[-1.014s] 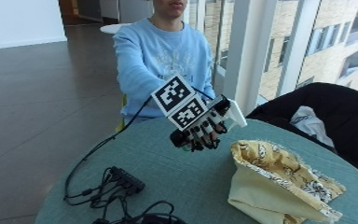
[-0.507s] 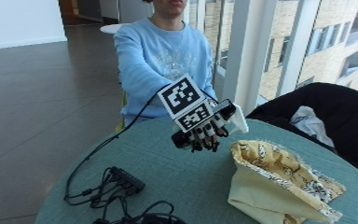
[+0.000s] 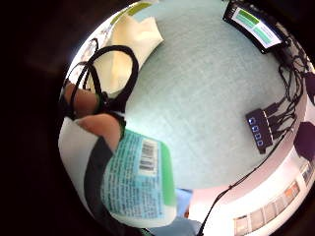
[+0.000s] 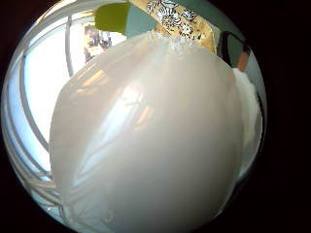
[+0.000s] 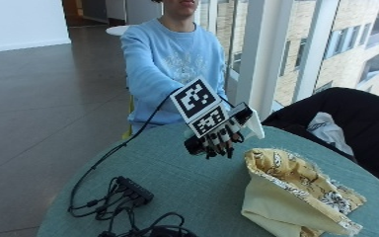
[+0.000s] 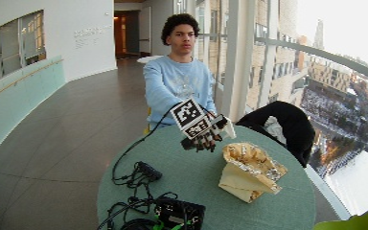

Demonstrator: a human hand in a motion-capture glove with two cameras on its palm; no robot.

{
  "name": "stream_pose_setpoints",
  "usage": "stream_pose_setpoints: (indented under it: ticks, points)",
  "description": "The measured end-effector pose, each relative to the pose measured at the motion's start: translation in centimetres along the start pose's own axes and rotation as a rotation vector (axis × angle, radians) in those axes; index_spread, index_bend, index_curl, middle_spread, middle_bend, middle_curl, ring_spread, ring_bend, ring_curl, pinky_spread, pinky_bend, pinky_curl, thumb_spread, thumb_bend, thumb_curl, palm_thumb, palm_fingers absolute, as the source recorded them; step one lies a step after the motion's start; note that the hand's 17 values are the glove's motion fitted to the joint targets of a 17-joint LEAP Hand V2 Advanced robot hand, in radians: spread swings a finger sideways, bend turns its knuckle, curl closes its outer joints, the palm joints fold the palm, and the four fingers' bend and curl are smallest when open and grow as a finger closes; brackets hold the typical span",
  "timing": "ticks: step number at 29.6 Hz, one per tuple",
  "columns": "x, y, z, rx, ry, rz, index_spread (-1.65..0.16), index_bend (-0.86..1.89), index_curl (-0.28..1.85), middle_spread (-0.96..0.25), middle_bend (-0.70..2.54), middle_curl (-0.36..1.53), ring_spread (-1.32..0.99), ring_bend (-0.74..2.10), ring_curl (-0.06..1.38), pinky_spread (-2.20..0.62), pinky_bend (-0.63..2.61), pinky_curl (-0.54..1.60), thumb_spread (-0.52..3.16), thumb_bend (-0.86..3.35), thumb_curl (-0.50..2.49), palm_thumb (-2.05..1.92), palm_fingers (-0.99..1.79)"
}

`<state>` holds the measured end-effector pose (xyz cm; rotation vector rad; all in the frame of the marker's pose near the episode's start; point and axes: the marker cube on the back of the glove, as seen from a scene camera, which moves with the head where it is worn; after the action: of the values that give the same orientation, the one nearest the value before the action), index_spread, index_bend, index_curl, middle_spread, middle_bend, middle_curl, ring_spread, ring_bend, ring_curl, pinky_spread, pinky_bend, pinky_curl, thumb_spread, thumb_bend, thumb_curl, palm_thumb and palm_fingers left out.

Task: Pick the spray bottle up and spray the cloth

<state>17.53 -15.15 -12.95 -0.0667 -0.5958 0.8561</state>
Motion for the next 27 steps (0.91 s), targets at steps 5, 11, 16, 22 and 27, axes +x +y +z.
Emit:
stream_pose_setpoints:
  ticks: [5,11,16,22,27]
  points:
    - [-0.09,-0.01,0.29,-0.007,0.004,0.001,-0.20,0.20,0.59,-0.09,0.24,0.49,-0.04,0.48,0.41,0.07,0.22,0.37,0.54,-0.03,0.73,0.94,1.22]
    - [-0.26,-0.01,0.21,0.000,0.008,-0.003,-0.20,0.19,0.59,-0.09,0.25,0.49,-0.04,0.49,0.41,0.06,0.22,0.37,0.54,-0.03,0.74,0.94,1.22]
    - [-0.12,0.05,0.20,-0.005,0.009,-0.001,-0.20,0.19,0.60,-0.09,0.25,0.49,-0.04,0.49,0.41,0.06,0.23,0.37,0.53,-0.03,0.74,0.94,1.22]
    - [-0.08,0.01,0.29,-0.008,0.013,-0.001,-0.20,0.19,0.60,-0.09,0.26,0.50,-0.04,0.50,0.41,0.06,0.23,0.37,0.53,-0.03,0.75,0.94,1.22]
    - [-0.15,-0.03,0.46,-0.011,0.008,-0.001,-0.20,0.19,0.61,-0.09,0.26,0.50,-0.04,0.50,0.42,0.06,0.23,0.37,0.53,-0.03,0.76,0.93,1.22]
